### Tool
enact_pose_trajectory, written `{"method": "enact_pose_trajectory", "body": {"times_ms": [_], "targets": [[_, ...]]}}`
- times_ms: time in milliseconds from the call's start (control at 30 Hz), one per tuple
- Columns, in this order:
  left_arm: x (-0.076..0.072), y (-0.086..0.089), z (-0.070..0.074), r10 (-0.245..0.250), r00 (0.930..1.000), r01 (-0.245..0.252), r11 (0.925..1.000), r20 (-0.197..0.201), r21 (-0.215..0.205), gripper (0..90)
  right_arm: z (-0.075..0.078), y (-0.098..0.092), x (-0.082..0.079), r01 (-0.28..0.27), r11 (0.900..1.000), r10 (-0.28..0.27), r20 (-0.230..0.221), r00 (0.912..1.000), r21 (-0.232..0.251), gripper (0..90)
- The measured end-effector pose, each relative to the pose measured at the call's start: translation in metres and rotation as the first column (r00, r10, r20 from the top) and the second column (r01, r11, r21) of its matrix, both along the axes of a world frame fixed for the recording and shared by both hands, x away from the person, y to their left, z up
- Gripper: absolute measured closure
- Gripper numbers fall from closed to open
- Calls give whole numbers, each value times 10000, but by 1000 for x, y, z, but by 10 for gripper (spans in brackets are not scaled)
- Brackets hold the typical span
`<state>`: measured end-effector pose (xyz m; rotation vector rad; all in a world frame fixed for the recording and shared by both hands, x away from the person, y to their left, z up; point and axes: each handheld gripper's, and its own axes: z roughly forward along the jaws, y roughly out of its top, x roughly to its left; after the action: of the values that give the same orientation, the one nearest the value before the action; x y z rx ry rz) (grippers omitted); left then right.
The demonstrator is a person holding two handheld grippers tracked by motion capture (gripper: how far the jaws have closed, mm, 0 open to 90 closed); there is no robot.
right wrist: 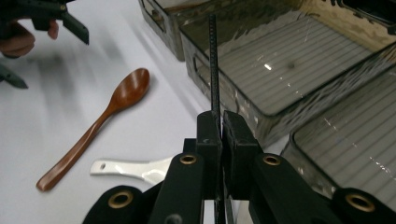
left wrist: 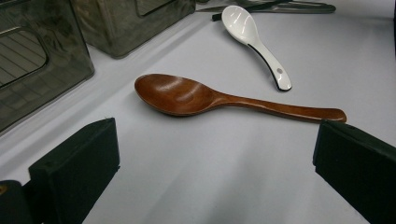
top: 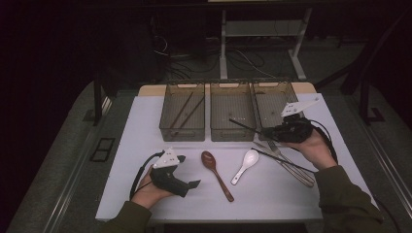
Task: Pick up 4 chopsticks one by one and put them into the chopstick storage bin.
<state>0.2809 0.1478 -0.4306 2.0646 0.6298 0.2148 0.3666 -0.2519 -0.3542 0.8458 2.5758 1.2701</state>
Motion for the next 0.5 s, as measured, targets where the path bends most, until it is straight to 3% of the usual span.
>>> {"method": "enact_pose_trajectory", "body": {"times_ms": [500], "targets": [[0,0,0,72,10000,-72,10000,22,-41,0,9,34,25,457,9989,-458,76,9989,90,853]]}}
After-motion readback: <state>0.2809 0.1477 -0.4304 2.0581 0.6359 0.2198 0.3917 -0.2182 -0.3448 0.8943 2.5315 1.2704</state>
